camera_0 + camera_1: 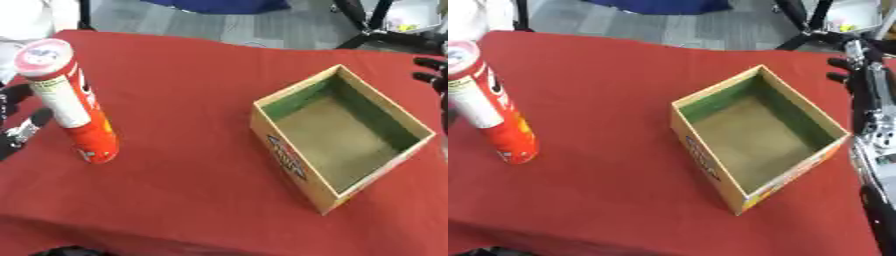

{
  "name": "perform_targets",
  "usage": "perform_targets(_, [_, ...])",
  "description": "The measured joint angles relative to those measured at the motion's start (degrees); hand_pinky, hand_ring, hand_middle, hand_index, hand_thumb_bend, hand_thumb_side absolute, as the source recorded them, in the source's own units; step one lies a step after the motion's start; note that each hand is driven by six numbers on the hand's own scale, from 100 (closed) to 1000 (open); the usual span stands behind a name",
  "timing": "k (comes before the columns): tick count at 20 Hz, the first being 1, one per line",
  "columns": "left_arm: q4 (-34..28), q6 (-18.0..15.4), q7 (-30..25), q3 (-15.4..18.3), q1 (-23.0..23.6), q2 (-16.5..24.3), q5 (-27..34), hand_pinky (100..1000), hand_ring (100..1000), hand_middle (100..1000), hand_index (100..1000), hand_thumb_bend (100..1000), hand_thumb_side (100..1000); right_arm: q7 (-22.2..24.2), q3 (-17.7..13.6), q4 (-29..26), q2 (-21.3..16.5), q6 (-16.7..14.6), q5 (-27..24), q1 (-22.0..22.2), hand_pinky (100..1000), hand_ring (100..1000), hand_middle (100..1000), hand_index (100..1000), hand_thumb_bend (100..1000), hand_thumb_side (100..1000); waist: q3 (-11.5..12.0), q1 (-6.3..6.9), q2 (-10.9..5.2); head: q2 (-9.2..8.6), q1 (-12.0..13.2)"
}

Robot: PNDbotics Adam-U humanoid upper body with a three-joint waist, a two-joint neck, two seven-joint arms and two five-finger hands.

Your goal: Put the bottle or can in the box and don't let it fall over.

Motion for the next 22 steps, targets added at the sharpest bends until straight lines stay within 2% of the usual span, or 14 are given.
perform_targets(12, [0.04, 0.29, -0.45, -0.32, -0.65, -0.33, 0.15, 1000, 973, 872, 974, 839, 765, 0.08, 0.0, 0.27, 0.03, 0.08, 0.0, 0.0, 790, 817, 865, 917, 100, 906, -0.01, -0.03, 0.0, -0.48, 0.1])
perform_targets(22, [1.11, 1.4, -0.58, -0.71, -1.97, -0.52, 0.39, 1000, 970, 870, 973, 805, 731, 0.09, 0.0, 0.3, 0.03, 0.09, 0.0, 0.0, 789, 814, 862, 918, 100, 908, -0.11, -0.12, 0.1, -0.52, 0.51])
